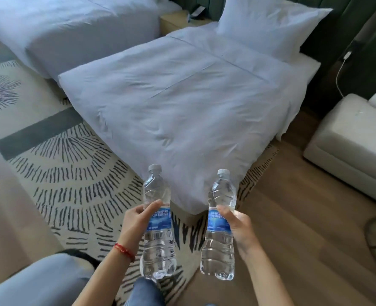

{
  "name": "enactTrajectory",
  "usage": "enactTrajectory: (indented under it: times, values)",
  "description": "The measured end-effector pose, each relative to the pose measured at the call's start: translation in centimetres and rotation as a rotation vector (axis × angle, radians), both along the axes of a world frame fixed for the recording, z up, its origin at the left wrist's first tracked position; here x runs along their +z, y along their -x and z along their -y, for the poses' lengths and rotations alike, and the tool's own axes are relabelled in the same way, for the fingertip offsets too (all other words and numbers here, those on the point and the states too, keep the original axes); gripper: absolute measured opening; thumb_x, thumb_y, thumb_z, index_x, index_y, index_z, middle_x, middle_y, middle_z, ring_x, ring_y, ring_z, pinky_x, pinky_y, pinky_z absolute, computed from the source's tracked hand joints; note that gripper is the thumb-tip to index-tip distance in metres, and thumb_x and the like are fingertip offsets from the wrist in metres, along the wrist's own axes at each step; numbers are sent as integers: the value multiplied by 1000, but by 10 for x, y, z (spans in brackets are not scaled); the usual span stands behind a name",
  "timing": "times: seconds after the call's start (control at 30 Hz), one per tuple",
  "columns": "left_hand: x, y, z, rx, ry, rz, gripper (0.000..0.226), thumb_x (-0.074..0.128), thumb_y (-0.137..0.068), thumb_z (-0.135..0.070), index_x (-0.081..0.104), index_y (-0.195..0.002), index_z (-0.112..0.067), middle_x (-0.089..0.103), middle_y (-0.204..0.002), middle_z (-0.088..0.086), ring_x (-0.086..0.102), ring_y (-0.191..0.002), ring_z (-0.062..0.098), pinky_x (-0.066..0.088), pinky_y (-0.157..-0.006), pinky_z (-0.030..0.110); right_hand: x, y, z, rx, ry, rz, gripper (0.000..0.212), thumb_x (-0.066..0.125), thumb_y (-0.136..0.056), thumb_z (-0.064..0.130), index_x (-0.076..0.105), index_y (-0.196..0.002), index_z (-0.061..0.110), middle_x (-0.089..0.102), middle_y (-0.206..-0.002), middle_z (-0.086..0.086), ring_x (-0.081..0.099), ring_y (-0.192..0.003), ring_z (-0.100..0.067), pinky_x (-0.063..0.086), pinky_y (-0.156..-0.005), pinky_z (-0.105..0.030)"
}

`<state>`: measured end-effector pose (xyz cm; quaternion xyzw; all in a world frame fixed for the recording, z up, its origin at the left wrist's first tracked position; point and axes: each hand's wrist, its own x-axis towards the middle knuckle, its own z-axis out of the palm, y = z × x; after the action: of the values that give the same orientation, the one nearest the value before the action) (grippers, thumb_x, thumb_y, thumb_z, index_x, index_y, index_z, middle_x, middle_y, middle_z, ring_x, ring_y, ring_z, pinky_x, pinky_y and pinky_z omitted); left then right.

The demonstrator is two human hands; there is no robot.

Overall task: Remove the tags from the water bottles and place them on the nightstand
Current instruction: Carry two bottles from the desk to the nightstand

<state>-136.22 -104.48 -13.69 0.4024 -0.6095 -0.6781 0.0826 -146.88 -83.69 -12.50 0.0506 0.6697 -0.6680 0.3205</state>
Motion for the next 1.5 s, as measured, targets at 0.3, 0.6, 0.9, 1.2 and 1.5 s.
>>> enactTrajectory:
  times: [0.3,0.6,0.9,1.2,1.5]
  values:
    - [13,48,181,82,-8,-11,32,68,-72,-31,68,-76,2,68,-66,14,63,-60,23,49,-60,29,18,72,196,103,-20,-38,37,72,-62,35,67,-78,2,69,-65,-8,66,-56,-17,53,-51,-22]
    - [3,101,325,231,-48,-45,31,68,-73,-30,71,-84,-1,70,-81,22,65,-72,30,50,-74,41,4,155,353,225,-79,-34,26,75,-70,26,69,-79,3,66,-71,-11,65,-58,-16,54,-53,-23]
    - [7,150,477,388,-27,-58,39,68,-60,-41,67,-74,-4,71,-56,2,67,-51,13,50,-45,16,8,240,544,415,-100,-79,17,70,-76,22,68,-75,5,67,-71,-8,65,-60,-16,52,-62,-31]
    - [0,132,622,672,-35,-72,25,70,-68,-31,68,-73,-7,71,-56,0,66,-50,12,48,-41,16,7,255,738,658,-93,-74,23,70,-77,22,67,-88,2,70,-69,-6,69,-59,-14,53,-53,-23]
    - [-9,103,819,784,-53,-42,36,77,-66,-29,69,-85,0,72,-64,8,68,-54,16,50,-43,19,-9,232,954,731,-106,-26,27,68,-79,26,65,-92,3,70,-75,-10,68,-58,-15,52,-50,-22]
